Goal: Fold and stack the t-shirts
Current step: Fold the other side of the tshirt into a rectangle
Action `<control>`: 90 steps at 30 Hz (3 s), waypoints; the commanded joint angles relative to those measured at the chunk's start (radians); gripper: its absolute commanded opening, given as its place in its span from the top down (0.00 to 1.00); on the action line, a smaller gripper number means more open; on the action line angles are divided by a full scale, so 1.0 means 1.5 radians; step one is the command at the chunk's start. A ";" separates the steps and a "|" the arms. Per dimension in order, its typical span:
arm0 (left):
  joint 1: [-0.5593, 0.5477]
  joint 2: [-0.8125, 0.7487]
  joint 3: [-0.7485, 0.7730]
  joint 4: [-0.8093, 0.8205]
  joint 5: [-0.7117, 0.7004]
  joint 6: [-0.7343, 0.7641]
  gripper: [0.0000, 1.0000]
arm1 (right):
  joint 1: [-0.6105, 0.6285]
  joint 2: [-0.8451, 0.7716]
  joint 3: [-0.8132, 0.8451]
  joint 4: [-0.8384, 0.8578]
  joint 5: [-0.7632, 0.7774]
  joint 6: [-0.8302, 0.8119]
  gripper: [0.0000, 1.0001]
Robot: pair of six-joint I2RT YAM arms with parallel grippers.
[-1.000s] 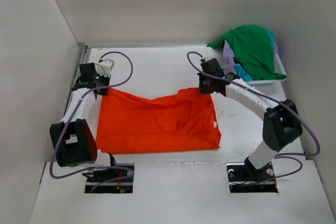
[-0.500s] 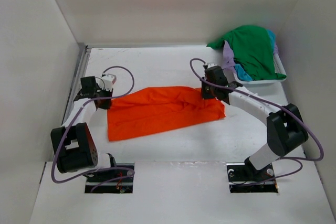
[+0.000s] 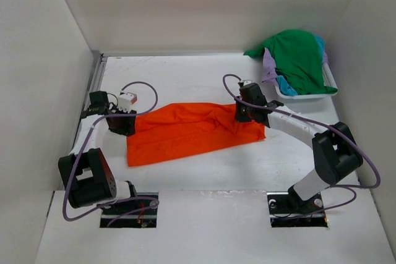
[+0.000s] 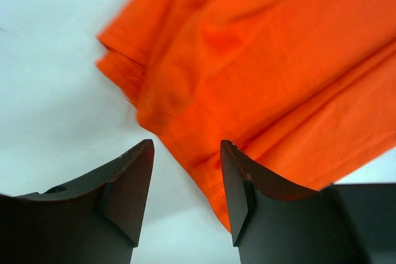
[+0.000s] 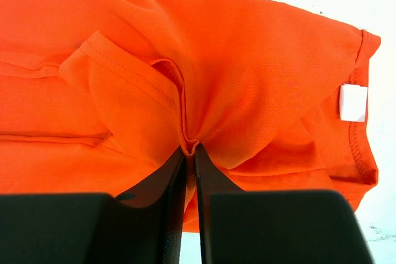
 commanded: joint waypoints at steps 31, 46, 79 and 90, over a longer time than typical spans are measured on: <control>-0.060 0.096 0.104 0.028 -0.069 -0.109 0.96 | -0.002 -0.027 0.036 0.000 0.037 -0.056 0.66; -0.056 0.096 0.092 0.029 -0.069 -0.108 0.95 | 0.012 0.014 0.057 -0.037 0.059 -0.070 0.75; -0.073 0.264 0.309 0.196 -0.151 -0.130 0.95 | -0.069 0.282 0.553 -0.033 0.119 -0.238 1.00; -0.073 0.242 0.269 0.252 -0.174 -0.097 0.93 | -0.076 0.309 0.582 0.076 0.117 -0.294 1.00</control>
